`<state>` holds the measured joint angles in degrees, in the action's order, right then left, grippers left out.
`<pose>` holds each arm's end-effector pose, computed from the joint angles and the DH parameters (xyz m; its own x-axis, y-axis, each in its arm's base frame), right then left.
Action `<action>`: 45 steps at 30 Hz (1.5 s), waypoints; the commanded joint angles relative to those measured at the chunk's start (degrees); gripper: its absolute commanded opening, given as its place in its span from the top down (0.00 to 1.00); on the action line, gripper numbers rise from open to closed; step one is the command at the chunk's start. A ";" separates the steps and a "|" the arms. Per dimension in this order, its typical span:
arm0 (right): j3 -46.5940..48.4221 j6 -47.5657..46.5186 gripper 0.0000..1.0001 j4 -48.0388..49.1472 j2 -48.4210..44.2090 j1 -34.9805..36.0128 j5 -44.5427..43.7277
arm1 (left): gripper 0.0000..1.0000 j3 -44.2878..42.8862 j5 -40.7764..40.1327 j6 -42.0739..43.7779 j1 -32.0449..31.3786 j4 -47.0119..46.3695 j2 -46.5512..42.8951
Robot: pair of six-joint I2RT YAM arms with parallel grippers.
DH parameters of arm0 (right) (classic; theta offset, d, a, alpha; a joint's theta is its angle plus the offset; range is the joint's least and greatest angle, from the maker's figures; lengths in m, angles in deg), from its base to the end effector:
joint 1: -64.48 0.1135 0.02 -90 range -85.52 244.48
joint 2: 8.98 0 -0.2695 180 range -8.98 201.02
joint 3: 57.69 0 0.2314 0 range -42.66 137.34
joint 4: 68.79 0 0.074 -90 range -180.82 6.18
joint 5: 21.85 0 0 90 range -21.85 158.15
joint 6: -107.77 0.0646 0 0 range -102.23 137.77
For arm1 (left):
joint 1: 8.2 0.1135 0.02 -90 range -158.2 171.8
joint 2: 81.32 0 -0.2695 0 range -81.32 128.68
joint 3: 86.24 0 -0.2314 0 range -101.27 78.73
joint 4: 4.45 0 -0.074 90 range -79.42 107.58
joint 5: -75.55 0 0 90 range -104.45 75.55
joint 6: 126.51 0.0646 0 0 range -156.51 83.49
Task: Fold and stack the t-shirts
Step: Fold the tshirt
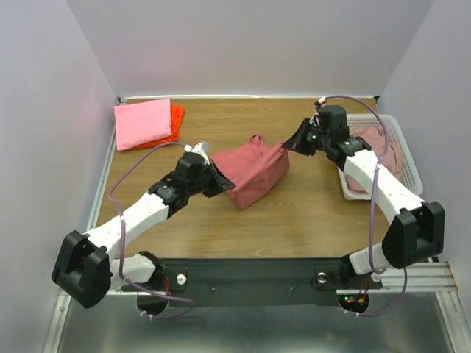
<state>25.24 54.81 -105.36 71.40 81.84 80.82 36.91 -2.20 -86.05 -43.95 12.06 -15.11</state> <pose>0.3009 0.1089 0.3128 -0.7061 0.3950 -0.5877 -0.0492 0.8006 0.5972 0.2054 -0.1648 0.2626 -0.7821 -0.3531 -0.5134 0.2016 0.6362 -0.7447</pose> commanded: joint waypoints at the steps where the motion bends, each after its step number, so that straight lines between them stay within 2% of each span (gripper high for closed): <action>1: 6.97 -2.14 1.00 5.46 3.55 0.13 1.40 | 1.00 -2.12 5.14 3.83 3.22 -2.43 0.93; 18: 23.50 -4.87 1.00 5.63 22.62 0.65 5.53 | 1.00 -7.92 9.81 9.10 15.35 -1.56 7.61; 25: 29.83 -5.57 1.00 5.63 31.76 0.83 7.46 | 1.00 -12.49 8.75 11.48 19.40 -2.44 16.13; 33: 38.00 -8.03 1.00 5.63 42.75 0.83 10.80 | 1.00 -15.56 9.11 11.31 21.25 -8.59 24.48; 38: 41.17 -7.51 0.99 5.63 46.97 0.83 8.61 | 0.99 -19.34 9.72 11.74 21.95 -9.21 31.86; 39: 41.78 -7.59 0.99 5.63 47.76 0.83 8.43 | 0.94 -19.52 10.24 11.57 21.95 -9.73 32.74; 40: 41.96 -7.42 0.92 5.63 48.03 0.83 8.51 | 0.71 -19.61 10.68 11.13 21.95 -10.69 33.71; 42: 42.32 -7.42 0.79 5.63 48.21 0.83 8.52 | 0.43 -19.61 10.60 11.04 21.95 -11.32 33.80; 43: 42.40 -7.50 0.65 5.63 48.12 0.83 8.60 | 0.02 -19.53 9.56 11.04 22.04 -11.23 33.28; 45: 42.06 -7.42 0.56 5.54 47.25 0.83 8.95 | 0.02 -19.44 8.23 11.04 22.12 -10.97 32.14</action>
<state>64.30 47.93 -102.63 120.21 82.89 89.52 19.31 6.92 -75.71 -22.20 3.67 19.78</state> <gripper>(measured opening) 0.380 0.938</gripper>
